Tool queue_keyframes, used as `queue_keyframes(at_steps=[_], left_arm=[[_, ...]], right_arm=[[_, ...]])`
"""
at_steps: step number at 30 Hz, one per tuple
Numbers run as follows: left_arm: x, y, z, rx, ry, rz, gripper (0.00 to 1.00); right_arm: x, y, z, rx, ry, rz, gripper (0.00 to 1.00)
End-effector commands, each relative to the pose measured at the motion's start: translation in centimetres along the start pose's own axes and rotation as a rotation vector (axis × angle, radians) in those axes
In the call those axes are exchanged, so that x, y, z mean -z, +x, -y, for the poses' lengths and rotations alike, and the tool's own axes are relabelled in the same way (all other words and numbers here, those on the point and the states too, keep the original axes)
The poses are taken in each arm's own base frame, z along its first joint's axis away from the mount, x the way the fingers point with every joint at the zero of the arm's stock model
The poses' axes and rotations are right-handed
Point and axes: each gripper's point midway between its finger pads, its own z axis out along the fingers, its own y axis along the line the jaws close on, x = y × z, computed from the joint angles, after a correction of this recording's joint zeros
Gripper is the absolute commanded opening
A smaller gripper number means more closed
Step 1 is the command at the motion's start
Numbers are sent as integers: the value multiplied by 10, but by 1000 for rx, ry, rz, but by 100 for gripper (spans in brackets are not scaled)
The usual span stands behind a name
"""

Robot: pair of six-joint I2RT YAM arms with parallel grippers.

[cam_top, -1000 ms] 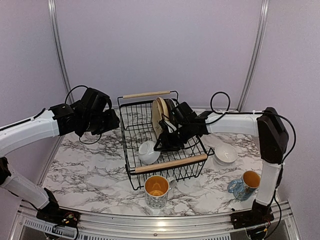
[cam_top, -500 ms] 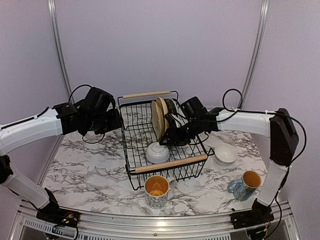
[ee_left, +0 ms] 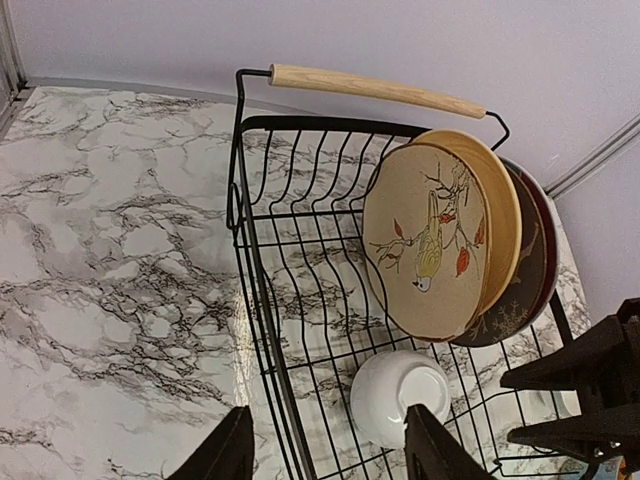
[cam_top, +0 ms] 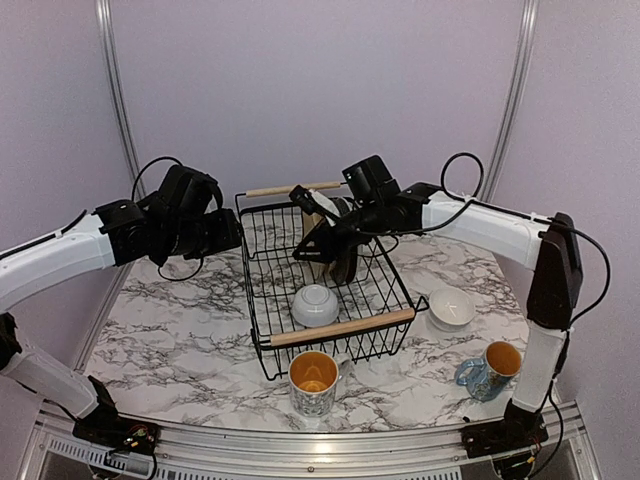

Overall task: Load the mixed dishes into the dish rack
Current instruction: Turn the bowl upside down over the dish rack, then move the bowl to the dish rack.

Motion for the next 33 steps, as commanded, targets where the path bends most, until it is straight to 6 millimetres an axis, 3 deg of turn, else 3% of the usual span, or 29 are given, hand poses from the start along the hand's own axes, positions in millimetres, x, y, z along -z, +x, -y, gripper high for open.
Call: queue_keyframes(at_steps=[1,5,14,25,33], left_arm=[[16,-9,-5,-31,-3,35,54],[18,-7,-7,-47,-7,31,54],[20,-2,-16,-49,-13,37,55],[18,5,-19,-45,-10,32,55],[17,8,-20,-40,-3,25,55]], right_arm=[[-37,19,8,129,58,-111,33],[-58,25,22,133,90,-154,33],[-80,34,40,210,137,-240,34],[-103,86,32,333,132,-432,35],[-105,114,49,320,189,-530,35]])
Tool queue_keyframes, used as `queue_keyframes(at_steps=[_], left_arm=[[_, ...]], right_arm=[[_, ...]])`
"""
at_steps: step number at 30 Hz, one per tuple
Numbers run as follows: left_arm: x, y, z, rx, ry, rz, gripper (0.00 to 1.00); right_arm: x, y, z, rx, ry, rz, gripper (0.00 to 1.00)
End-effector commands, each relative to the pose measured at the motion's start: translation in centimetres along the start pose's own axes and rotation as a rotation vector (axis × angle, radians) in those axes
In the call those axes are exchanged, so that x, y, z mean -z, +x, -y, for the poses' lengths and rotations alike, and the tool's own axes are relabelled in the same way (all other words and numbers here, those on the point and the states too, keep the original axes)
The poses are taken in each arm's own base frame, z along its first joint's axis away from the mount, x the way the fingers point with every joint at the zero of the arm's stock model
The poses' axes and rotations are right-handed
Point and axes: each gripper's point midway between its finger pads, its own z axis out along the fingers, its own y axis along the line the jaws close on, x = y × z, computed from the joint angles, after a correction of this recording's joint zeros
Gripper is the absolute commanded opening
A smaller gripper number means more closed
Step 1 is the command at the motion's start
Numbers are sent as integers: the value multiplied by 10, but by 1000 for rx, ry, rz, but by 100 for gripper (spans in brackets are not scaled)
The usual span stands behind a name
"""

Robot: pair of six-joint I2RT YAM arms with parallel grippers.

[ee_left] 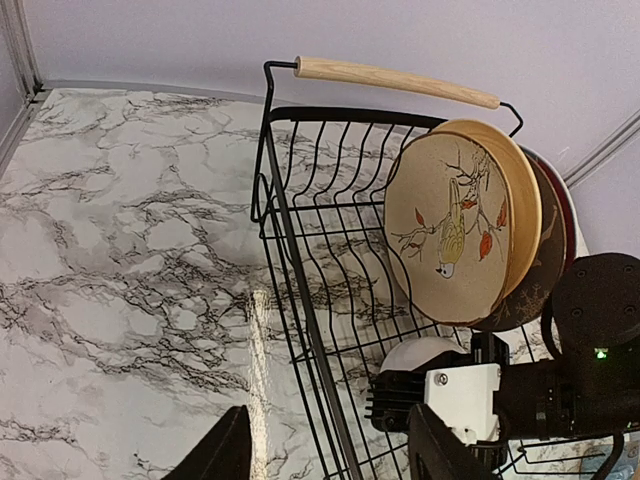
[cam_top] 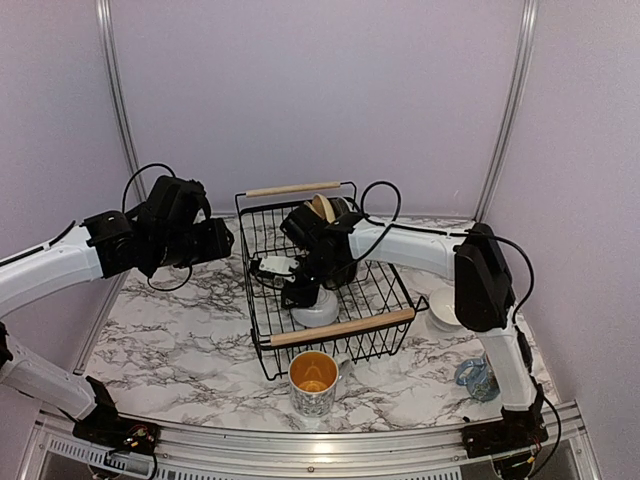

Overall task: Load the mixed dishes into the dish rack
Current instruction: Move the bowl to the dish rack.

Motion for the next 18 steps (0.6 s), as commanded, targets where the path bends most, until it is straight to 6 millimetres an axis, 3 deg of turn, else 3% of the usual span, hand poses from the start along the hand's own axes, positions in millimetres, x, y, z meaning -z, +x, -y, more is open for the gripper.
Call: queue_keyframes(at_steps=[1,18], left_arm=[[5,0,0,-1,16,8,55],[3,4,4,25,47,0,55]], right_arm=[[-11,28,6,1,42,-111,35],[10,81,10,-15,162,-252,34]])
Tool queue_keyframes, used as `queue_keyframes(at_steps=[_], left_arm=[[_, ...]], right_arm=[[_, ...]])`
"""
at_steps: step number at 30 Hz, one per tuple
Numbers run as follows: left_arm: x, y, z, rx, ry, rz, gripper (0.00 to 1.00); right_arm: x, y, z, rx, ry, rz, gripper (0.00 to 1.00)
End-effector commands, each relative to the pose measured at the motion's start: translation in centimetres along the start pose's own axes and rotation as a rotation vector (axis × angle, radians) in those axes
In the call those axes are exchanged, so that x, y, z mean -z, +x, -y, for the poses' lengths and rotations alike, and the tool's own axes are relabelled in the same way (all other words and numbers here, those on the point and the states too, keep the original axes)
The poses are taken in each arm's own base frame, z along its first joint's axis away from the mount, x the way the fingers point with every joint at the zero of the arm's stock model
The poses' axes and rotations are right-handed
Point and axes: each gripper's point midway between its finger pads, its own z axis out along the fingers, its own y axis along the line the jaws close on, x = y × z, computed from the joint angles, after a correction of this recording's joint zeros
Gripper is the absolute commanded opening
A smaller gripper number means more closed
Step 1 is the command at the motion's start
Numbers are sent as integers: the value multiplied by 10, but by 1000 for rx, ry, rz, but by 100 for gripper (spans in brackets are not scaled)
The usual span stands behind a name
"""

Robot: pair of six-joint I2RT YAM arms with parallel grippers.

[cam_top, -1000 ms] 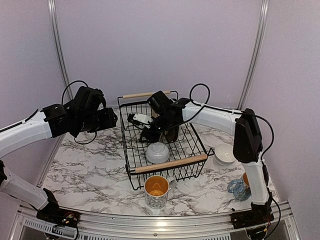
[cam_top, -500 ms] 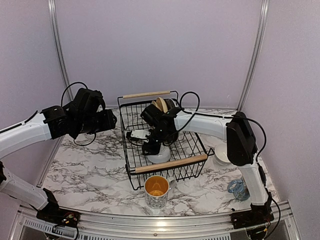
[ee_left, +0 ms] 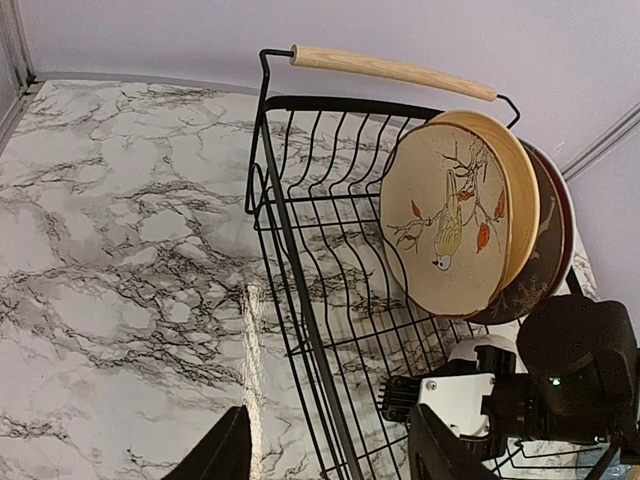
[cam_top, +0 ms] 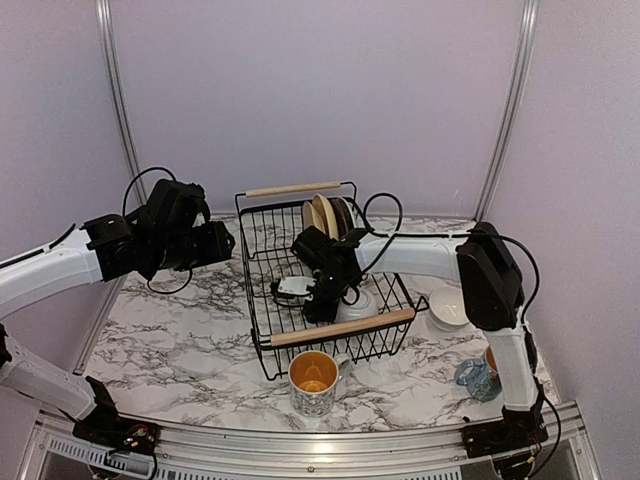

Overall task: Load the mixed dishes into the dish rack
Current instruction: Move the bowl to the dish rack.

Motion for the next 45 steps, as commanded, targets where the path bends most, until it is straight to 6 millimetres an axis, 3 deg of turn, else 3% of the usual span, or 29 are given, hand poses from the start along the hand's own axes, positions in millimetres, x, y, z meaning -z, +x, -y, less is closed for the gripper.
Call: queue_keyframes(at_steps=[1,5,8,12,15,19,22,25,28,33,35,38,43,45], left_arm=[[4,-2,4,18,31,14,55],[4,0,4,22,39,11,55],[5,1,4,23,41,10,55],[8,-2,4,28,43,19,55],[10,-5,3,28,40,27,55],[12,-10,5,4,34,34,56],[15,-17,8,-24,32,39,56],[18,-24,11,-57,24,40,56],[18,-29,15,-85,17,35,56],[18,-33,22,-104,29,27,56],[17,-34,23,-103,30,28,56],[18,-35,25,-108,35,27,56],[17,-35,26,-124,34,24,56],[16,-34,26,-130,34,20,56]], right_arm=[[21,11,11,-15,64,-17,34],[28,6,11,-22,65,9,34],[46,-12,-1,0,-6,104,34],[98,-49,-16,59,-69,275,36],[145,-69,-15,78,-53,386,41],[203,-79,4,72,53,500,45],[247,-72,28,45,174,558,49],[276,-48,68,-37,302,568,56],[297,-6,110,-140,415,545,64],[329,91,168,-366,540,515,98],[330,128,178,-423,527,489,98],[310,173,167,-421,447,400,98],[249,236,119,-311,334,150,83],[232,255,104,-286,309,69,78]])
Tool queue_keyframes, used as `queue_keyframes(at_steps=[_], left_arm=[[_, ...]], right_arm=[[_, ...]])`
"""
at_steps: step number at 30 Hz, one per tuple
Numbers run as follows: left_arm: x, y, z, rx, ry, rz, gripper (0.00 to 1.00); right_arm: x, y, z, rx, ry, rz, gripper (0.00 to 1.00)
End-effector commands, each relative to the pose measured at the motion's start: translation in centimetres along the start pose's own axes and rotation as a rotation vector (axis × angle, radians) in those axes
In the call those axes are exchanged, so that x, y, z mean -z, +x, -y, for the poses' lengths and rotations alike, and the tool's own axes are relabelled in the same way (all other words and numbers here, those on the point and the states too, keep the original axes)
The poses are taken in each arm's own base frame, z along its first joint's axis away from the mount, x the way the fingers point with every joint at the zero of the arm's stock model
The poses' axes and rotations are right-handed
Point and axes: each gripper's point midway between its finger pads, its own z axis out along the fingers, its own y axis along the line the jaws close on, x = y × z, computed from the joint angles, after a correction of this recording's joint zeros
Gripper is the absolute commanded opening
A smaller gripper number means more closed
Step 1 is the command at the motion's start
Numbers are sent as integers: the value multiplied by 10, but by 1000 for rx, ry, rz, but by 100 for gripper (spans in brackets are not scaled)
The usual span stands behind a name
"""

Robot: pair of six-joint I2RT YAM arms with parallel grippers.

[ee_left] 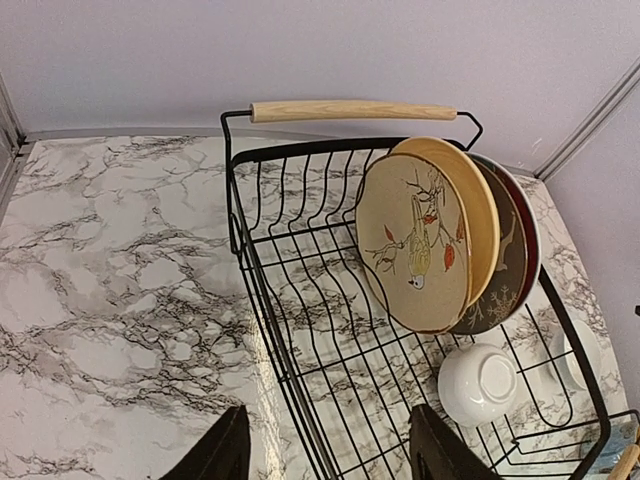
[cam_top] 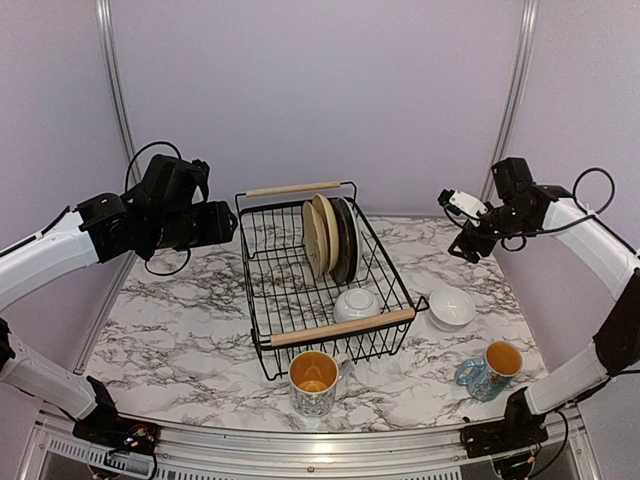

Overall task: Load the mixed dishes into the dish rack
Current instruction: Move the bowl to the dish rack, then grab the bowl at the center of the board.

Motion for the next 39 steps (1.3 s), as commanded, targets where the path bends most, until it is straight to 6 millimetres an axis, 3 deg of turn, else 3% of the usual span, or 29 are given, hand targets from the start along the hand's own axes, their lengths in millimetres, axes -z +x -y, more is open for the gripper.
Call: queue_keyframes(at_steps=[1,10,21,27,32,39], left_arm=[[0,0,3,-34,1,-17,56],[0,0,6,-42,11,-27,56],[-3,7,4,-40,9,-44,57],[-2,8,4,-39,11,-46,57],[-1,9,2,-36,11,-46,57],[-1,12,1,-30,10,-48,57]], right_arm=[[-6,64,-40,157,-114,-188,77],[-33,122,-92,141,-283,-346,67],[-51,128,-121,188,-344,-394,61],[-61,140,-127,168,-359,-439,55],[-67,145,-128,152,-363,-469,39],[-64,139,-125,148,-365,-468,6]])
